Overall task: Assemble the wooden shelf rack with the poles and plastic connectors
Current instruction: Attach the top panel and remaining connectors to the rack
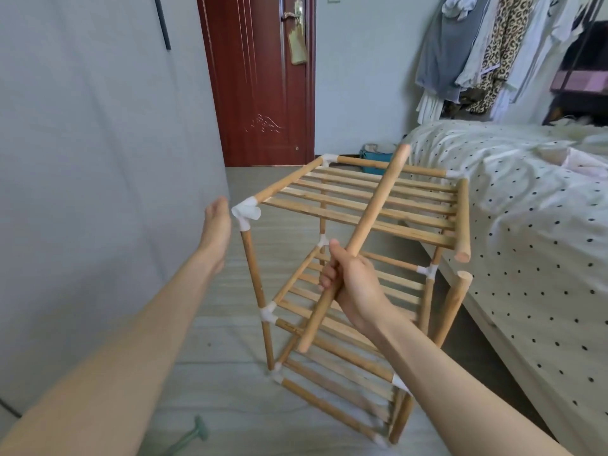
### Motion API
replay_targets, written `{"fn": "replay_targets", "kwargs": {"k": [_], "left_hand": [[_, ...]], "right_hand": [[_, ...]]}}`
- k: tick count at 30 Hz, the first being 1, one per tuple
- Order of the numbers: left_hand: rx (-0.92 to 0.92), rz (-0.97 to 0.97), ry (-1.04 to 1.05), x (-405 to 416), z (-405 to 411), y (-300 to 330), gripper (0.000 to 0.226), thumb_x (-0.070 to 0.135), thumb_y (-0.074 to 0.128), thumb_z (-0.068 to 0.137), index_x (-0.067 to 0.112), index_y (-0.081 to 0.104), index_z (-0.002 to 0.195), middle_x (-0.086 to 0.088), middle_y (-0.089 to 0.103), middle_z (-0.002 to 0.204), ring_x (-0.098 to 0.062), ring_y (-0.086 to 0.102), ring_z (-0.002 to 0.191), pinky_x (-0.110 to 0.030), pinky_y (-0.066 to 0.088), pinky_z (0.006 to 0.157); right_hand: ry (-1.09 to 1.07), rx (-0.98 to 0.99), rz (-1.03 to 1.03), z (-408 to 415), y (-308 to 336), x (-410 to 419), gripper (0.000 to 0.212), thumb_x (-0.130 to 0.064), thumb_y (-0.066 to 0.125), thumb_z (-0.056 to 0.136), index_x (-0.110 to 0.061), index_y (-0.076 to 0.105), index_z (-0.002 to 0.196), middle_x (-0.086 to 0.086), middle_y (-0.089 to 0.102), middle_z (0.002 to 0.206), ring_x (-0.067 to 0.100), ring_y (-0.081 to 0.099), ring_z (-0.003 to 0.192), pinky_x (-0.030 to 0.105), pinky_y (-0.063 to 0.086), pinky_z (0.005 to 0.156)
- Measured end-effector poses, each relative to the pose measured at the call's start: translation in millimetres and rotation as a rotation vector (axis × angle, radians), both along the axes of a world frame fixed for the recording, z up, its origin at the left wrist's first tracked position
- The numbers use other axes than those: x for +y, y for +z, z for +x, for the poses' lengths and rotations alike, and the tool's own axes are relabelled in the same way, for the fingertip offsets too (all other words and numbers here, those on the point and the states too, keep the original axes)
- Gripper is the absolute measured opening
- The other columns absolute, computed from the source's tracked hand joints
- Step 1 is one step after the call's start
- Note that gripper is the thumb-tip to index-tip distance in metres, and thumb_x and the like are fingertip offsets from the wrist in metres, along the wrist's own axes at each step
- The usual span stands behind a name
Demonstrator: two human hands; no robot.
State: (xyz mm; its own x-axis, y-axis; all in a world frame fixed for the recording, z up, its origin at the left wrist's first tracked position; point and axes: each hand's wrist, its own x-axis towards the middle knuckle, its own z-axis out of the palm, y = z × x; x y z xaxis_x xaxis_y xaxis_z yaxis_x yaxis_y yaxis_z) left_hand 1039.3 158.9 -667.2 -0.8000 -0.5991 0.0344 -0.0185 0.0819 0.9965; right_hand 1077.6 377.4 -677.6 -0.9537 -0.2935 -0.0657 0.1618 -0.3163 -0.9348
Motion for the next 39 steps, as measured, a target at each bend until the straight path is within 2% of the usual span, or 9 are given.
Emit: {"fn": "replay_targets", "kwargs": {"k": [3, 6, 9, 14, 19, 24, 28, 35, 39], "left_hand": [[0.015, -0.022, -0.176, 1.7, -10.1, -2.8, 0.042, 0.049, 0.024, 0.099, 0.022, 0.053, 0.114, -0.004, 0.058, 0.116, -0.018, 0.056, 0.106, -0.038, 0.038, 0.100], [0.129, -0.116, -0.092, 14.3, 4.9, -18.8, 0.025, 0.047, 0.037, 0.097, 0.028, 0.052, 0.090, 0.003, 0.058, 0.086, -0.011, 0.057, 0.075, -0.032, 0.046, 0.079], [0.189, -0.135, -0.039, 21.7, 33.7, -29.7, 0.032, 0.053, 0.043, 0.093, 0.025, 0.057, 0.086, 0.007, 0.057, 0.075, -0.006, 0.057, 0.067, -0.027, 0.048, 0.072], [0.088, -0.156, -0.110, 40.9, 72.8, -20.3, 0.052, 0.054, 0.043, 0.092, 0.007, 0.065, 0.084, 0.003, 0.055, 0.063, -0.009, 0.055, 0.063, -0.026, 0.046, 0.071], [0.092, -0.249, -0.246, 63.7, 98.3, -13.0, 0.067, 0.061, 0.027, 0.086, 0.005, 0.060, 0.067, -0.001, 0.058, 0.058, -0.001, 0.055, 0.054, -0.009, 0.045, 0.060], [0.039, -0.174, -0.380, 66.0, 98.7, -16.2, 0.079, 0.065, 0.008, 0.080, 0.006, 0.056, 0.102, -0.005, 0.064, 0.065, -0.012, 0.057, 0.058, -0.033, 0.046, 0.078], [0.092, -0.073, -0.406, 63.2, 96.7, -20.3, 0.057, 0.056, 0.009, 0.094, 0.023, 0.054, 0.104, -0.004, 0.065, 0.066, -0.015, 0.058, 0.059, -0.032, 0.045, 0.074], [0.028, 0.408, -0.302, 66.4, 90.5, -2.0, 0.033, 0.034, 0.034, 0.100, 0.012, 0.058, 0.095, -0.007, 0.060, 0.081, -0.014, 0.054, 0.054, -0.027, 0.042, 0.059], [-0.064, 0.480, -0.233, 70.6, 84.5, 8.8, 0.032, 0.040, 0.039, 0.098, 0.018, 0.061, 0.091, -0.001, 0.060, 0.081, -0.013, 0.052, 0.061, -0.026, 0.038, 0.058]], "right_hand": [[-0.036, 0.079, 0.145, 2.1, -3.6, -7.8, 0.038, -0.040, 0.045, 0.096, -0.013, 0.049, 0.070, -0.001, 0.052, 0.055, 0.013, 0.050, 0.055, 0.028, 0.046, 0.060], [-0.169, 0.303, 0.255, 3.0, 4.6, -6.6, 0.048, -0.049, 0.040, 0.094, -0.014, 0.054, 0.065, -0.002, 0.049, 0.053, 0.008, 0.047, 0.048, 0.022, 0.042, 0.050], [-0.230, 0.387, 0.181, 6.8, 14.0, 2.4, 0.047, -0.045, 0.040, 0.096, -0.011, 0.055, 0.066, 0.004, 0.047, 0.050, 0.010, 0.046, 0.039, 0.019, 0.038, 0.038], [-0.337, 0.307, -0.027, 13.4, 28.6, 15.2, 0.042, -0.037, 0.044, 0.097, -0.009, 0.058, 0.069, 0.002, 0.057, 0.047, 0.012, 0.055, 0.044, 0.022, 0.048, 0.046], [-0.401, 0.121, -0.153, 21.9, 31.1, 16.1, 0.035, -0.034, 0.047, 0.096, -0.010, 0.056, 0.073, -0.002, 0.057, 0.048, 0.012, 0.053, 0.043, 0.022, 0.048, 0.047], [-0.444, 0.074, -0.193, 23.4, 31.7, 26.4, 0.037, -0.031, 0.044, 0.097, -0.008, 0.056, 0.071, -0.001, 0.052, 0.043, 0.012, 0.047, 0.040, 0.022, 0.042, 0.043], [-0.393, 0.048, -0.223, 22.4, 29.3, 30.0, 0.033, -0.027, 0.044, 0.098, -0.009, 0.053, 0.072, -0.002, 0.052, 0.044, 0.011, 0.047, 0.040, 0.021, 0.041, 0.041], [-0.294, -0.015, -0.210, 19.3, 22.0, 20.8, 0.032, -0.029, 0.044, 0.098, -0.009, 0.052, 0.073, -0.001, 0.054, 0.044, 0.011, 0.047, 0.041, 0.020, 0.042, 0.042], [-0.274, -0.045, -0.210, 14.2, 21.6, 13.3, 0.031, -0.025, 0.043, 0.097, -0.008, 0.051, 0.072, -0.001, 0.052, 0.044, 0.011, 0.046, 0.040, 0.020, 0.040, 0.040]]}}
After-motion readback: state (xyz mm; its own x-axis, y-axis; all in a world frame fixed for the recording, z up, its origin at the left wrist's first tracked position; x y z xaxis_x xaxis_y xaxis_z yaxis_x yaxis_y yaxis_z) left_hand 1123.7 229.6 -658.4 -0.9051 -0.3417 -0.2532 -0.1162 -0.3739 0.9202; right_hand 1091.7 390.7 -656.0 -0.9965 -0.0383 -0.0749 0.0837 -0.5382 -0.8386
